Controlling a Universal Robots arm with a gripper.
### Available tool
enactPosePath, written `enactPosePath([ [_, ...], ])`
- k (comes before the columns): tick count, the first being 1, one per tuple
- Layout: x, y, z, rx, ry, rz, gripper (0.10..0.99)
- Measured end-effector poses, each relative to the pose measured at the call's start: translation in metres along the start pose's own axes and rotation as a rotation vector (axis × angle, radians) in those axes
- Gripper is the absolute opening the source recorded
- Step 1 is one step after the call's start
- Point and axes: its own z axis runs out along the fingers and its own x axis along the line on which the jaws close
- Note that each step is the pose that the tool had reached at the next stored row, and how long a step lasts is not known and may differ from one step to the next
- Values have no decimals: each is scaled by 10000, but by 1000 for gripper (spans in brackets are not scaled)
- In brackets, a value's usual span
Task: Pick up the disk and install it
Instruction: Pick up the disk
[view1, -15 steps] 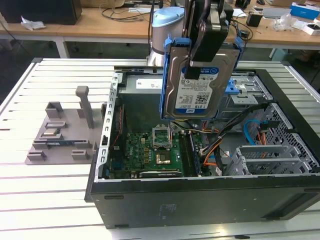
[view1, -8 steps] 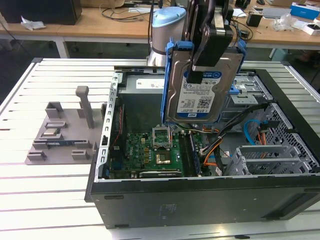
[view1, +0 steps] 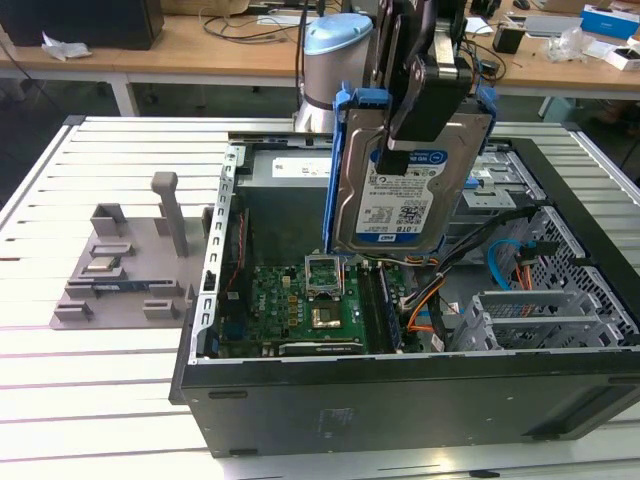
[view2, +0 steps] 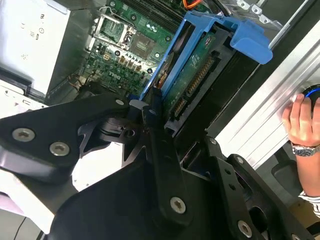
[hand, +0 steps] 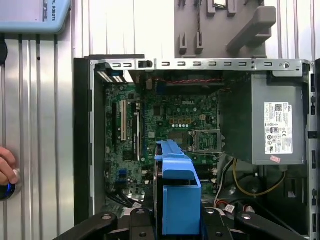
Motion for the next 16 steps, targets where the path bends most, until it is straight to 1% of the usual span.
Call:
enactPosePath([
  [3,64,-4,2,0,0,1,365],
  [5,136,-5,3,0,0,0,365],
  [7,176,-6,3,-1,2,0,365],
  [9,234,-8,5,0,1,0,365],
  [14,339,-10,6,0,1,0,365],
  [16,368,-11,7,0,2,0,365],
])
